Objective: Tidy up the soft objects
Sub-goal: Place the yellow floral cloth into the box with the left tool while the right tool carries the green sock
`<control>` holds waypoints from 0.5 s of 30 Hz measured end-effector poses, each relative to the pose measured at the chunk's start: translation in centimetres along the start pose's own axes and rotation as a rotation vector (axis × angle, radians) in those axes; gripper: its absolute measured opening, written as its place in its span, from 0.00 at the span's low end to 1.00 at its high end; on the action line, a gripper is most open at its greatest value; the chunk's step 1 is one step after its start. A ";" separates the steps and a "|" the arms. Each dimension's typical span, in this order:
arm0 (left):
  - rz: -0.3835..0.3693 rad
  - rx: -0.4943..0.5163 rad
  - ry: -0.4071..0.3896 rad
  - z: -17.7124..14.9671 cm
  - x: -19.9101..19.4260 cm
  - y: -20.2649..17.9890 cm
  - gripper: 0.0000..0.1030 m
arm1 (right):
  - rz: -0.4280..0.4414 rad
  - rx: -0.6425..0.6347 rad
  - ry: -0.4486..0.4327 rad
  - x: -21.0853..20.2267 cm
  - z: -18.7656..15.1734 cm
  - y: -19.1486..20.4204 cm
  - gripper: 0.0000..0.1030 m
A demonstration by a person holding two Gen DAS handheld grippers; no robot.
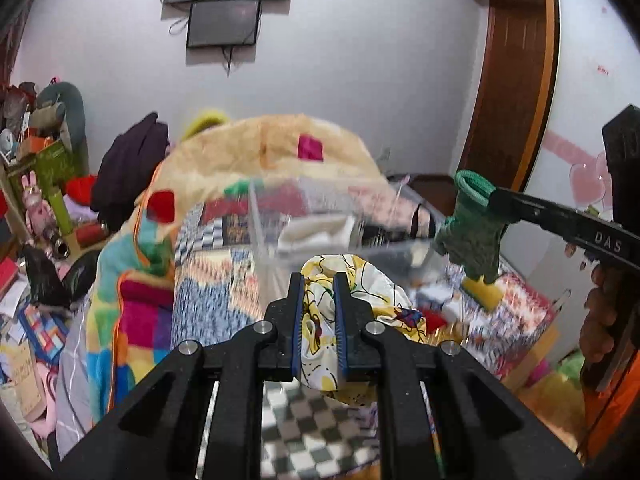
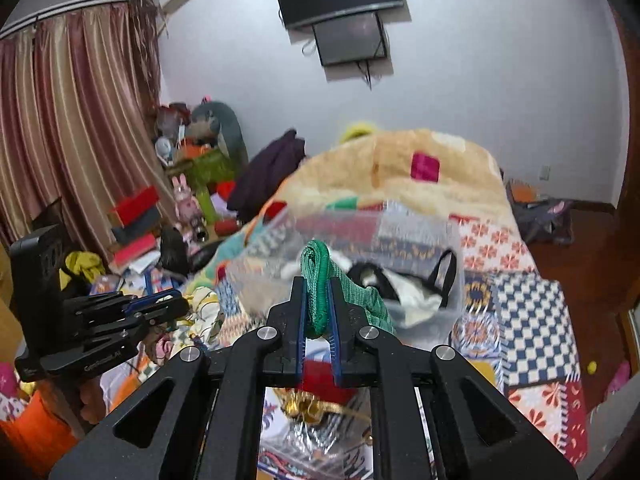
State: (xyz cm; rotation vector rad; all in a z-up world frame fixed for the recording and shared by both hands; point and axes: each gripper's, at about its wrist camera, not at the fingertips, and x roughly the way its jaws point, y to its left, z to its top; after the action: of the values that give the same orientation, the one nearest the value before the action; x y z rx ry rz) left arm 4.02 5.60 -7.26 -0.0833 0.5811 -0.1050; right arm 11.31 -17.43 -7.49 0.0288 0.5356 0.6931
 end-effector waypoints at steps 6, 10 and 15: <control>0.015 -0.005 -0.062 3.0 0.7 -0.2 0.13 | -0.017 -0.009 -0.053 -0.2 2.0 -0.5 0.08; 0.028 -0.024 -0.085 4.6 2.1 0.2 0.13 | -0.032 -0.009 -0.069 0.4 2.8 -1.0 0.07; 0.047 -0.063 -0.062 6.1 4.9 0.9 0.13 | -0.066 -0.021 -0.055 1.9 3.3 -1.6 0.07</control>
State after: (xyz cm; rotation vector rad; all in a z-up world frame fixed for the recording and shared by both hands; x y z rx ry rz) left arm 11.47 6.18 -4.95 -0.1332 0.5236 -0.0387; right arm 15.10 -16.99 -5.83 0.0100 0.4745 0.6316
